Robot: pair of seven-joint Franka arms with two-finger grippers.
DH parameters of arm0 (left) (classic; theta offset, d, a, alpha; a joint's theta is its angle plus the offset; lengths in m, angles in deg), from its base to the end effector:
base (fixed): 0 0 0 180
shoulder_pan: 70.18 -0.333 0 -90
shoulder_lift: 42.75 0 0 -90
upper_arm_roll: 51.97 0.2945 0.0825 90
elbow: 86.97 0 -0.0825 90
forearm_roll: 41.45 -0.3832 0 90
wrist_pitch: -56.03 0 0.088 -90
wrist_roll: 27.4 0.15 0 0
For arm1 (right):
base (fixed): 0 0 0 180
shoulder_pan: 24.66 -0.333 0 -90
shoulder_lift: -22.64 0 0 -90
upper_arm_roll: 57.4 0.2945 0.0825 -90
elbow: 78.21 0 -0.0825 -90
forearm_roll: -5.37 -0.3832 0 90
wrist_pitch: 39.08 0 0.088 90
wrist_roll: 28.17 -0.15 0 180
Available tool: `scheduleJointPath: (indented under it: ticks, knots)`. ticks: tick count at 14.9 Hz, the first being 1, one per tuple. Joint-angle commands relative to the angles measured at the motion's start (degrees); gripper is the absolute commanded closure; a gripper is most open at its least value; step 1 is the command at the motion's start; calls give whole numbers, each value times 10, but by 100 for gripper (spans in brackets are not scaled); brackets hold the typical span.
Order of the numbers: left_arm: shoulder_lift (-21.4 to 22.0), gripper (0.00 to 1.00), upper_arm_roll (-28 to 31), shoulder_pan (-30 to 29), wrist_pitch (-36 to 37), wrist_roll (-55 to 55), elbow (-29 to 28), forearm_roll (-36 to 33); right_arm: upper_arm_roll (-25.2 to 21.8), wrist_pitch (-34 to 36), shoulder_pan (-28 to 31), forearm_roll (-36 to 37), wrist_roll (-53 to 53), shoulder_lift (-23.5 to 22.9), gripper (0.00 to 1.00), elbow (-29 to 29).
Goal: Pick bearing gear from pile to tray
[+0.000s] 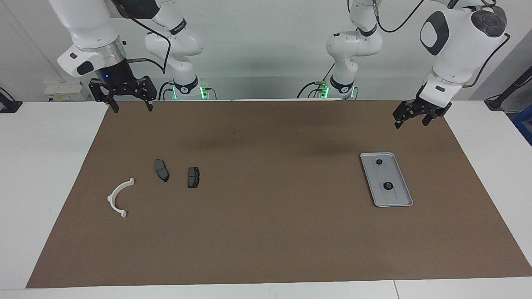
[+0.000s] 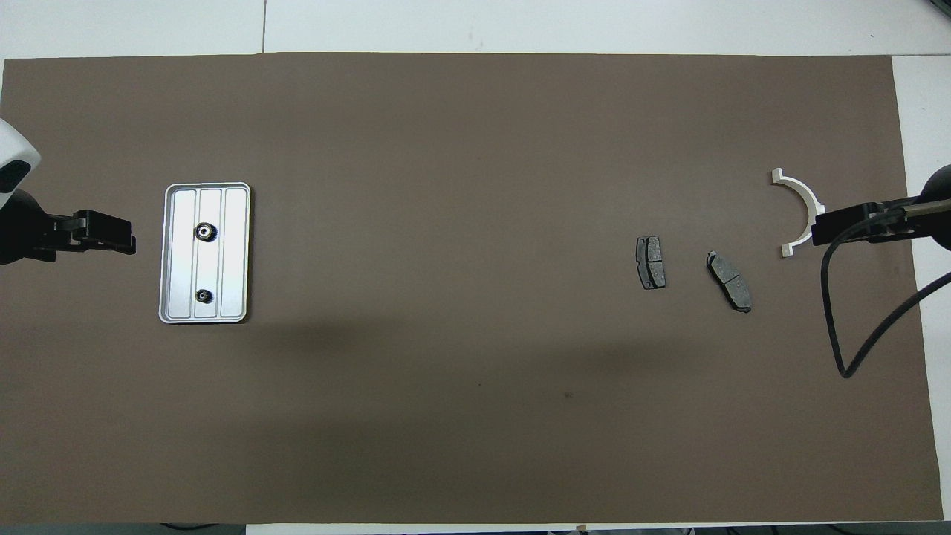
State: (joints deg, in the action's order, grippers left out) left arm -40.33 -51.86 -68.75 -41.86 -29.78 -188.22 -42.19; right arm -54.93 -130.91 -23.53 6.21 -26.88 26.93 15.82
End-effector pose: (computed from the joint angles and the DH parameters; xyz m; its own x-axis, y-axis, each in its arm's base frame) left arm 0.5467 -0.0108 0.5020 0.9997 0.0167 -0.0159 0.0165 -0.9998 -0.0134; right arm 0.5364 0.0111 0.5704 0.9983 0.0463 0.0360 0.0457 -0.9988 0.0187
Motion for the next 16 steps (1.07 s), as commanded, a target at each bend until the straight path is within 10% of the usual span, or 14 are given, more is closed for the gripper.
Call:
scheduleJointPath:
  ticks: [1, 16]
  knots:
    - [-22, 0, 11, 11, 24, 6, 33, 2, 3, 4, 4, -8, -7, 9, 0, 11]
    - [-16, 0, 5, -4, 36, 6, 37, 16, 3, 13, 3, -9, -8, 11, 0, 12]
